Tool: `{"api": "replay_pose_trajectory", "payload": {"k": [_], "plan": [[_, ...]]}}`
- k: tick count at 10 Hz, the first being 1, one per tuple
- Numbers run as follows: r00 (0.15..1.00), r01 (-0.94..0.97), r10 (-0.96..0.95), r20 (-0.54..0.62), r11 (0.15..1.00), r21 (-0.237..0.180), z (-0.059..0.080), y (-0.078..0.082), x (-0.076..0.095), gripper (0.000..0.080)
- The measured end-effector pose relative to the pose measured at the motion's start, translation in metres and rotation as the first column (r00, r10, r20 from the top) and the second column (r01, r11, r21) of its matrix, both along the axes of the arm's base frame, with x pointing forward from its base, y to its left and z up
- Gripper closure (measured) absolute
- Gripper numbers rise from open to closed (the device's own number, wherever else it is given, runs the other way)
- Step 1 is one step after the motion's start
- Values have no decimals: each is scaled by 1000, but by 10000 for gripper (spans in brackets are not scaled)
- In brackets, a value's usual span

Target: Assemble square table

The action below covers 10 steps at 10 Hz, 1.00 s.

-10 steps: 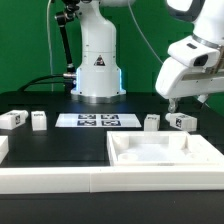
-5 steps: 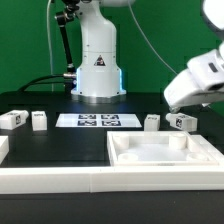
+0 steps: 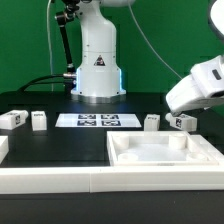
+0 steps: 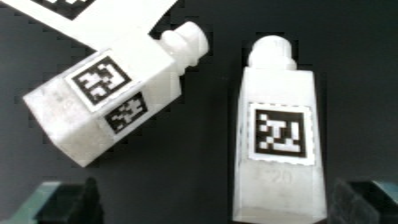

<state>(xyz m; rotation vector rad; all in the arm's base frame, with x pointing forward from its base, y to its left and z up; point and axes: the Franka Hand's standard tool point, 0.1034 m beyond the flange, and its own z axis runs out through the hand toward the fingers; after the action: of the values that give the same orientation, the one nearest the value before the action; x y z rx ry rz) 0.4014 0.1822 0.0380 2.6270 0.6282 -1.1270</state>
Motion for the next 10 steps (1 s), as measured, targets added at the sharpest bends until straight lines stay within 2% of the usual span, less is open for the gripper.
{"api": "replay_pose_trajectory", "payload": {"k": [2, 3, 8, 10], "plan": [[997, 74, -74, -12, 997, -13, -6, 8, -8, 151], [996, 92, -92, -18, 996, -6, -9, 10, -10, 151], [995, 93, -93, -31, 996, -9, -15, 9, -13, 151], [988, 89, -96, -124, 994, -58, -19, 5, -18, 151]]}}
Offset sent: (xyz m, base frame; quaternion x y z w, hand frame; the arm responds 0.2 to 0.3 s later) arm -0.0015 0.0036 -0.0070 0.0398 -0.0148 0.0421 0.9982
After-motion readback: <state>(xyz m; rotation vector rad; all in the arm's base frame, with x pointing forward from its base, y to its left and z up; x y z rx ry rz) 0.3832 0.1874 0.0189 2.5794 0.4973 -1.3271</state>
